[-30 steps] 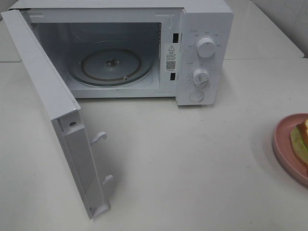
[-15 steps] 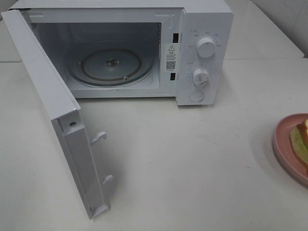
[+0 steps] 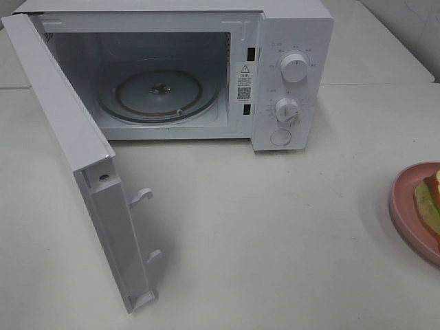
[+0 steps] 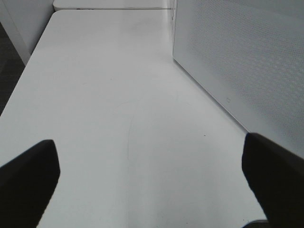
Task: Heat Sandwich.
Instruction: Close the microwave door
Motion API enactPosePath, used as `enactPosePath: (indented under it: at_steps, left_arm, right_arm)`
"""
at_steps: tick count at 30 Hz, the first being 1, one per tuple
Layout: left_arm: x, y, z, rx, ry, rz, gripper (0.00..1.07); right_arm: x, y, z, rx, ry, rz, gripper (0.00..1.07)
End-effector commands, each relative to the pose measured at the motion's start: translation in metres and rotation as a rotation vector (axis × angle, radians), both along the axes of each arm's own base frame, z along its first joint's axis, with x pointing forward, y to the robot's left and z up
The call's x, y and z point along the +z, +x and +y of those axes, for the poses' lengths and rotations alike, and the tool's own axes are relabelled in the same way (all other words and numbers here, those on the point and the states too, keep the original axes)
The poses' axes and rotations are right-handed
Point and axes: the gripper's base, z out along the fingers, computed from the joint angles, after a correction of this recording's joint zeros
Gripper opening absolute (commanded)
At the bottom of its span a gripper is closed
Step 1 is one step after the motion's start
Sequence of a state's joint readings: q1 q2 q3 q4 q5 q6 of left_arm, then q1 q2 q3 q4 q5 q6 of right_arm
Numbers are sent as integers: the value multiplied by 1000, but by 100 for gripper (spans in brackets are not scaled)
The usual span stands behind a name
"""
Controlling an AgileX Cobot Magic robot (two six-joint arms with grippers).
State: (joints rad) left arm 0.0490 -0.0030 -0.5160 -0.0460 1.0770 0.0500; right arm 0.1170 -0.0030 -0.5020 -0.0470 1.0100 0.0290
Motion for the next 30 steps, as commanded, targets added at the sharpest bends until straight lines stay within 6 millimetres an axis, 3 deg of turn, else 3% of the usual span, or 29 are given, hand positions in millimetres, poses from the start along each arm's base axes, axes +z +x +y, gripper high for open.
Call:
enactPosePath:
  at_steps: [1,30]
  left_arm:
    - [1,-1,-1,-3,-6,-19,100]
    - [6,-1,-1,-1,-9,-23,100]
  right_arm:
    - [0,-3,0,3,-2,-35,75]
    - [0,-3,0,3,-2,-35,75]
